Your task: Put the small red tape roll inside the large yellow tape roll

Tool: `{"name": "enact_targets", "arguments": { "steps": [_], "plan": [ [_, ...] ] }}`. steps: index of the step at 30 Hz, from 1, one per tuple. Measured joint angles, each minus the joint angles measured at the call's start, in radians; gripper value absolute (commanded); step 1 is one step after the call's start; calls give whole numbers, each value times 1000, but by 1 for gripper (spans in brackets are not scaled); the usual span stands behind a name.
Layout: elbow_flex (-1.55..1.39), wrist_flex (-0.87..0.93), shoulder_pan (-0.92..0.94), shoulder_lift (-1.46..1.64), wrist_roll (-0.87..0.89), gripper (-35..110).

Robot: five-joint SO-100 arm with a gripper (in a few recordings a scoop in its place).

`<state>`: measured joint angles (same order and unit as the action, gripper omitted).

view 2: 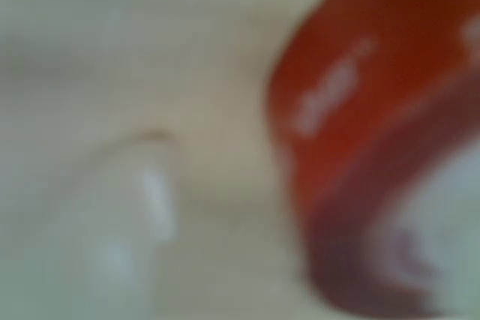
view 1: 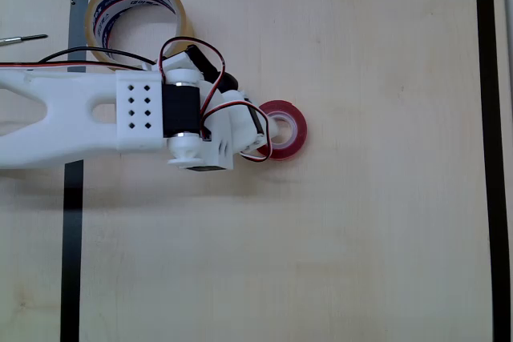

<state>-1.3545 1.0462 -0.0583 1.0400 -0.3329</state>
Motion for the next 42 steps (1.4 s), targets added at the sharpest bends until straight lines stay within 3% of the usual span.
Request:
{"name": "enact_targets", "arguments": {
  "steps": [4,13,24,32,42],
  "plan": [
    [0,0,0,0,-2,0],
    [-20,78,11,44,-5,0],
    [-29,333,2,440,-84,0],
    [-207,448,-207,695,-84,0],
    [-538,353,-460,781,-48,0]
  ]
}}
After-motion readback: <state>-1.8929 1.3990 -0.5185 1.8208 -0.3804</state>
